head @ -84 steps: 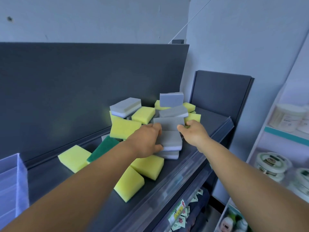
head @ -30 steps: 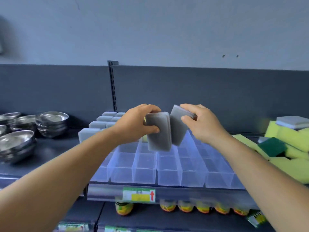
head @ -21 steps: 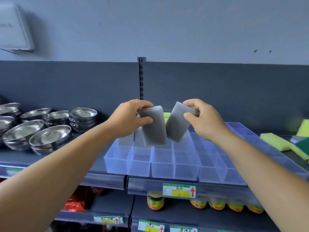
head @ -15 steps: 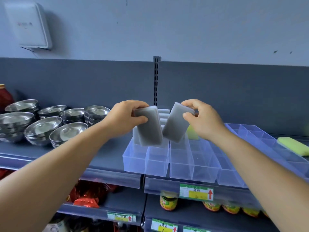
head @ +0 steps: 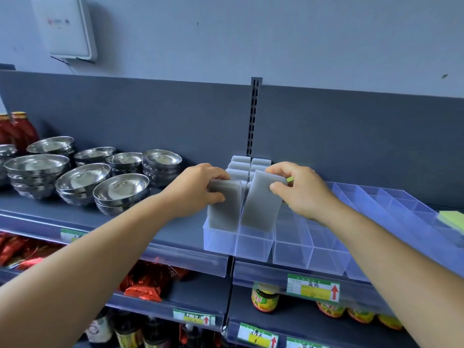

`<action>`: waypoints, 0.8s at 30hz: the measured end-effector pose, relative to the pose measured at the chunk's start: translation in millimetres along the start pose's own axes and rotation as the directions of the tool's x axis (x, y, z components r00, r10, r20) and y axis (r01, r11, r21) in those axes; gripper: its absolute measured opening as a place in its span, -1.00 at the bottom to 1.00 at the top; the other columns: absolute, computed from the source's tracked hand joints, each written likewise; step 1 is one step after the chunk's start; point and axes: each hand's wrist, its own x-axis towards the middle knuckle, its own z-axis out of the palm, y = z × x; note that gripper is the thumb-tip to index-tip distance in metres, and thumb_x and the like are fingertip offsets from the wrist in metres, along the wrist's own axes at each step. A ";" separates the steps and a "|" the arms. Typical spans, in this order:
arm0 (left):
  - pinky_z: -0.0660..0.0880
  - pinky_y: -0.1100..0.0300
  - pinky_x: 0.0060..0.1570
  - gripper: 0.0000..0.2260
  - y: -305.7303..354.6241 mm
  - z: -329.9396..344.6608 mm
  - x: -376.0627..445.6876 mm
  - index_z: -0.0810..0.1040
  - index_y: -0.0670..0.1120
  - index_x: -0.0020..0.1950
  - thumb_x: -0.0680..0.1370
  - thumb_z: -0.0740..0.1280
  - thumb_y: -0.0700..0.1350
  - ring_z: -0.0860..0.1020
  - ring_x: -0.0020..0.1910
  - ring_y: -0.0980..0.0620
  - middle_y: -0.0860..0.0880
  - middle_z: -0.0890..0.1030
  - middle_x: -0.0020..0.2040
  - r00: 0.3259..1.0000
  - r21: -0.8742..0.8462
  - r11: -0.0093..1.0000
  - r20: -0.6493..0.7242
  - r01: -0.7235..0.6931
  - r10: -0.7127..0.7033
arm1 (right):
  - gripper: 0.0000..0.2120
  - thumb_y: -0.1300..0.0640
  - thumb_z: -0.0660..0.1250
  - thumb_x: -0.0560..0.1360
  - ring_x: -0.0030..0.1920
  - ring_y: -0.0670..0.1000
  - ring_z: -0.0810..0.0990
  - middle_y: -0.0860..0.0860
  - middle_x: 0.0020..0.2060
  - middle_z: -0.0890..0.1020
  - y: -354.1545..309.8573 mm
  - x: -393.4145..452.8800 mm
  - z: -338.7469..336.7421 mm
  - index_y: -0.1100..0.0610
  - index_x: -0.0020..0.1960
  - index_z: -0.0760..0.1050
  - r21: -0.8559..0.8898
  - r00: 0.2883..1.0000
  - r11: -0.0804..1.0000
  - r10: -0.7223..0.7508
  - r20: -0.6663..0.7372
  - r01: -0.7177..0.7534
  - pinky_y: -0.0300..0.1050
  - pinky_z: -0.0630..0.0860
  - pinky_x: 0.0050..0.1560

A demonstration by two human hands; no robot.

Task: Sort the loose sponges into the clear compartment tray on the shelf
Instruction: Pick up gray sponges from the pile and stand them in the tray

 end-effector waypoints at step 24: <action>0.37 0.15 0.25 -0.34 33.3 7.2 -1.4 0.27 0.03 0.48 0.44 0.38 0.18 0.28 0.35 0.06 0.11 0.36 0.36 0.987 0.238 0.963 0.127 -0.129 0.101 | -0.41 -0.12 0.26 0.52 0.39 -0.04 0.22 -0.08 0.40 0.25 7.8 -20.7 6.9 -0.02 0.48 0.17 -0.407 0.984 0.908 -0.025 0.178 0.097 -0.14 0.26 0.31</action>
